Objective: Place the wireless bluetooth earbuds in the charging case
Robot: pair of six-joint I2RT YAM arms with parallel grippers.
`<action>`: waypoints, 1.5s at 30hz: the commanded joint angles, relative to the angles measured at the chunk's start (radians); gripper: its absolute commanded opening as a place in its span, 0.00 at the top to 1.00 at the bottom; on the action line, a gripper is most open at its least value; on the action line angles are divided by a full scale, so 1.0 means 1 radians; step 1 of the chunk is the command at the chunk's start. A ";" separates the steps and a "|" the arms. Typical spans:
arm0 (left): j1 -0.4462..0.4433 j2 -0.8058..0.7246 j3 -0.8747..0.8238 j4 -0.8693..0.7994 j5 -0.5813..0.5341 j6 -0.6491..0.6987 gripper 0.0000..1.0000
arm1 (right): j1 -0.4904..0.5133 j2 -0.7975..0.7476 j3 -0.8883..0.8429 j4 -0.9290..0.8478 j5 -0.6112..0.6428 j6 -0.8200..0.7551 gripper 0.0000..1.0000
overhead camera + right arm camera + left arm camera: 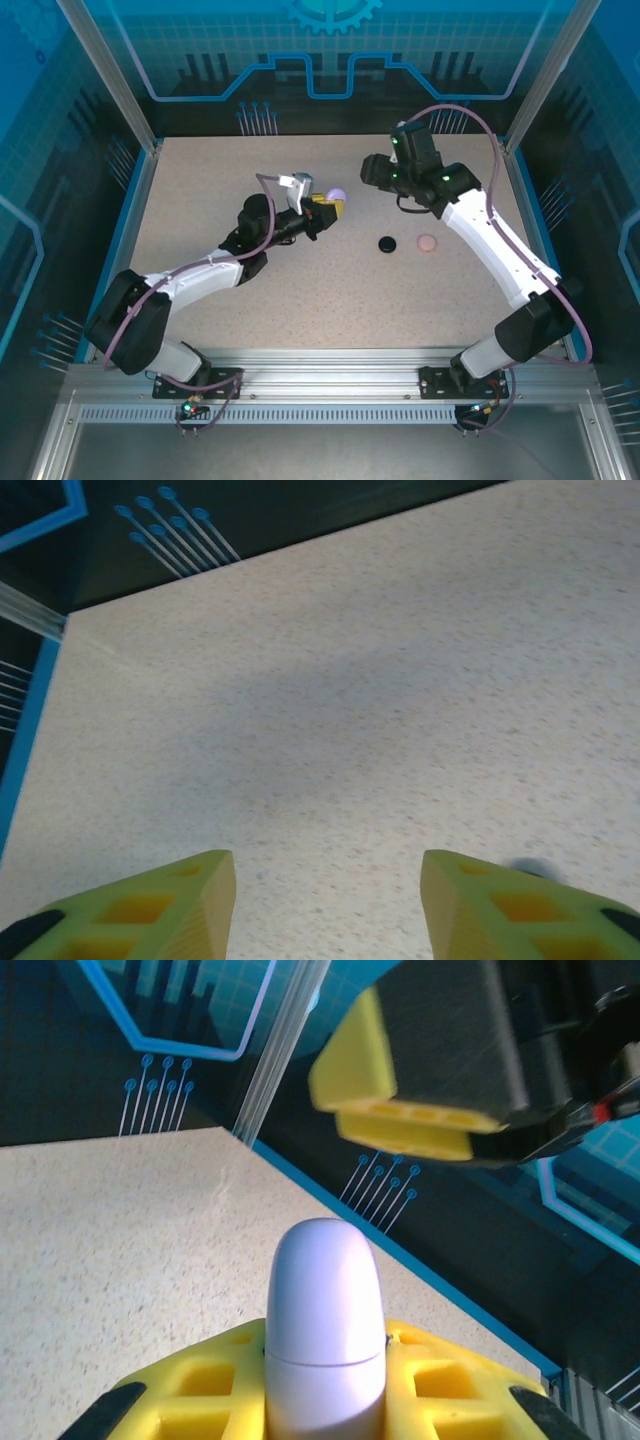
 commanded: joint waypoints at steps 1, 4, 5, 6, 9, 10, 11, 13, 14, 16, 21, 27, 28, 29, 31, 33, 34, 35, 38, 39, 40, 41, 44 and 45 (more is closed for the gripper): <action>0.001 0.051 -0.033 0.019 -0.034 -0.057 1.00 | -0.052 -0.081 -0.076 0.007 -0.021 0.011 0.45; 0.000 0.113 -0.040 0.009 -0.031 -0.112 1.00 | -0.104 -0.129 -0.166 0.024 -0.039 0.021 0.43; 0.000 0.136 -0.039 0.003 -0.030 -0.135 1.00 | -0.118 -0.141 -0.191 0.027 -0.045 0.021 0.43; 0.000 0.159 -0.037 -0.002 -0.026 -0.155 1.00 | -0.130 -0.149 -0.210 0.028 -0.051 0.021 0.43; 0.000 0.227 -0.017 -0.043 -0.020 -0.217 1.00 | -0.156 -0.163 -0.257 0.023 -0.061 0.009 0.42; 0.001 0.248 -0.006 -0.069 -0.019 -0.230 1.00 | -0.164 -0.164 -0.272 0.019 -0.060 0.006 0.42; 0.002 0.269 0.007 -0.094 -0.014 -0.239 1.00 | -0.172 -0.164 -0.287 0.017 -0.063 0.002 0.42; 0.007 0.311 0.028 -0.126 -0.006 -0.256 1.00 | -0.188 -0.167 -0.315 0.018 -0.070 -0.001 0.41; 0.012 0.331 0.039 -0.141 0.002 -0.273 1.00 | -0.198 -0.168 -0.330 0.019 -0.072 0.000 0.41; 0.024 0.369 0.059 -0.168 0.021 -0.305 1.00 | -0.216 -0.175 -0.353 0.022 -0.076 -0.001 0.41; 0.059 0.453 0.101 -0.205 0.074 -0.369 1.00 | -0.260 -0.195 -0.395 0.024 -0.086 -0.002 0.41; 0.115 0.511 0.131 -0.254 0.123 -0.417 0.79 | -0.298 -0.211 -0.410 0.015 -0.095 -0.007 0.40; 0.122 0.513 0.132 -0.269 0.126 -0.414 0.73 | -0.304 -0.214 -0.410 0.012 -0.095 -0.008 0.40; 0.128 0.511 0.131 -0.277 0.128 -0.412 0.68 | -0.307 -0.217 -0.412 0.010 -0.098 -0.009 0.40; 0.141 0.499 0.129 -0.308 0.126 -0.403 0.54 | -0.317 -0.226 -0.413 0.007 -0.101 -0.010 0.40; 0.152 0.479 0.131 -0.350 0.126 -0.388 0.40 | -0.325 -0.236 -0.415 0.002 -0.108 -0.009 0.39; 0.157 0.463 0.131 -0.374 0.121 -0.374 0.35 | -0.332 -0.242 -0.415 -0.001 -0.110 -0.011 0.39; 0.162 0.447 0.130 -0.397 0.112 -0.361 0.28 | -0.335 -0.248 -0.414 -0.004 -0.112 -0.010 0.37; 0.174 0.379 0.122 -0.466 0.078 -0.325 0.01 | -0.353 -0.269 -0.408 -0.018 -0.118 -0.014 0.32; 0.183 0.354 0.117 -0.488 0.070 -0.316 0.01 | -0.359 -0.276 -0.405 -0.023 -0.119 -0.015 0.28; 0.191 0.328 0.112 -0.507 0.065 -0.306 0.01 | -0.367 -0.284 -0.402 -0.029 -0.118 -0.015 0.24; 0.200 0.300 0.106 -0.521 0.062 -0.302 0.01 | -0.373 -0.290 -0.400 -0.035 -0.118 -0.017 0.19; 0.233 0.190 0.077 -0.557 0.043 -0.281 0.01 | -0.398 -0.314 -0.392 -0.049 -0.109 -0.023 0.00; 0.244 0.147 0.069 -0.574 0.033 -0.266 0.01 | -0.408 -0.321 -0.390 -0.050 -0.103 -0.026 0.00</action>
